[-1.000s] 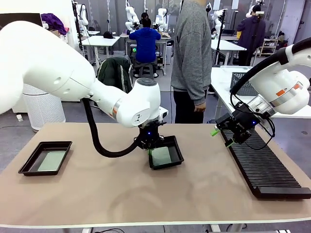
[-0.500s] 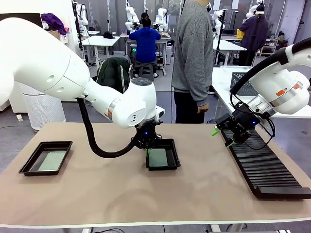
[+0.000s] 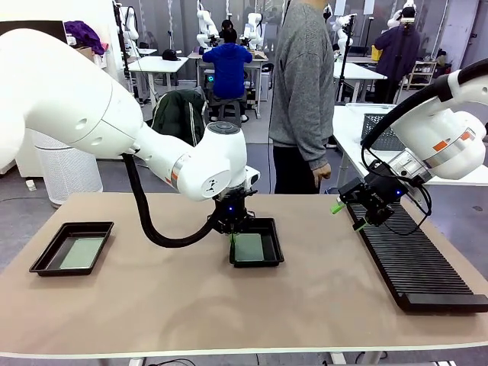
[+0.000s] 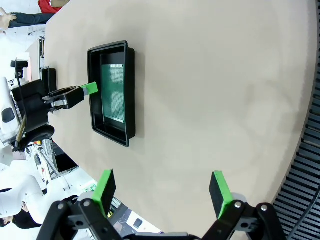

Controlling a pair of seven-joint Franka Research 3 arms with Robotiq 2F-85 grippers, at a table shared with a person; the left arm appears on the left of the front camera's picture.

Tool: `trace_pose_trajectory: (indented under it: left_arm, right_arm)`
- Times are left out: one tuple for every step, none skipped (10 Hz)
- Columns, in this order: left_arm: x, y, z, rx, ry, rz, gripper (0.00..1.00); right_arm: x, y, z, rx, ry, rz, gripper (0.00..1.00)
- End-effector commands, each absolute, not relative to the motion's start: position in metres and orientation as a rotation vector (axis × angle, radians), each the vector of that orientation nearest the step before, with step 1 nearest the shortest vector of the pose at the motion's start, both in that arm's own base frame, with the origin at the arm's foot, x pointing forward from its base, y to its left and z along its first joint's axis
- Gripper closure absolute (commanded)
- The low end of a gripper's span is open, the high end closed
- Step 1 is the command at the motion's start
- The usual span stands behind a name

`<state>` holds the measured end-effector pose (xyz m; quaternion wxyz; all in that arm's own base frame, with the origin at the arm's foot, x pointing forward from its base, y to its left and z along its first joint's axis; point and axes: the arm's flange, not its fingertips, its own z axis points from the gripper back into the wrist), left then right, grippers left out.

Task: Inspect and transfer BCBs to ESD trays.
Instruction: Pick up the ESD tray and place it on the left side of the table.

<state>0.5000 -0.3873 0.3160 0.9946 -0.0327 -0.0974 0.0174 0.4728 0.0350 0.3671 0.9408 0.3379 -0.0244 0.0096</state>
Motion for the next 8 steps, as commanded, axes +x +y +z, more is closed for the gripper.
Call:
trace_pose_trajectory:
  left_arm:
    - [0.500, -0.376, 0.320, -0.064, -0.198, 0.043, 0.97]
    - [0.500, -0.359, 0.323, -0.059, -0.208, 0.045, 0.97]
    - [0.499, -0.345, 0.324, -0.054, -0.205, 0.042, 0.97]
    - [0.498, -0.331, 0.326, -0.061, -0.189, 0.036, 0.97]
    - [0.498, -0.316, 0.330, -0.063, -0.190, 0.026, 0.97]
    - [0.498, -0.299, 0.332, -0.068, -0.186, 0.019, 0.97]
    - [0.498, -0.283, 0.333, -0.069, -0.182, 0.017, 0.97]
    - [0.498, -0.267, 0.335, -0.071, -0.184, 0.020, 0.97]
  right_arm:
    - [0.473, 0.035, 0.366, 0.685, -0.056, 0.016, 0.00]
    - [0.473, 0.035, 0.366, 0.685, -0.056, 0.016, 0.00]
    - [0.473, 0.035, 0.366, 0.685, -0.056, 0.016, 0.00]
    - [0.473, 0.035, 0.366, 0.685, -0.056, 0.016, 0.00]
    - [0.473, 0.035, 0.366, 0.685, -0.056, 0.016, 0.00]
    - [0.473, 0.035, 0.366, 0.685, -0.056, 0.016, 0.00]
    - [0.473, 0.035, 0.366, 0.685, -0.056, 0.016, 0.00]
    - [0.473, 0.035, 0.366, 0.685, -0.056, 0.016, 0.00]
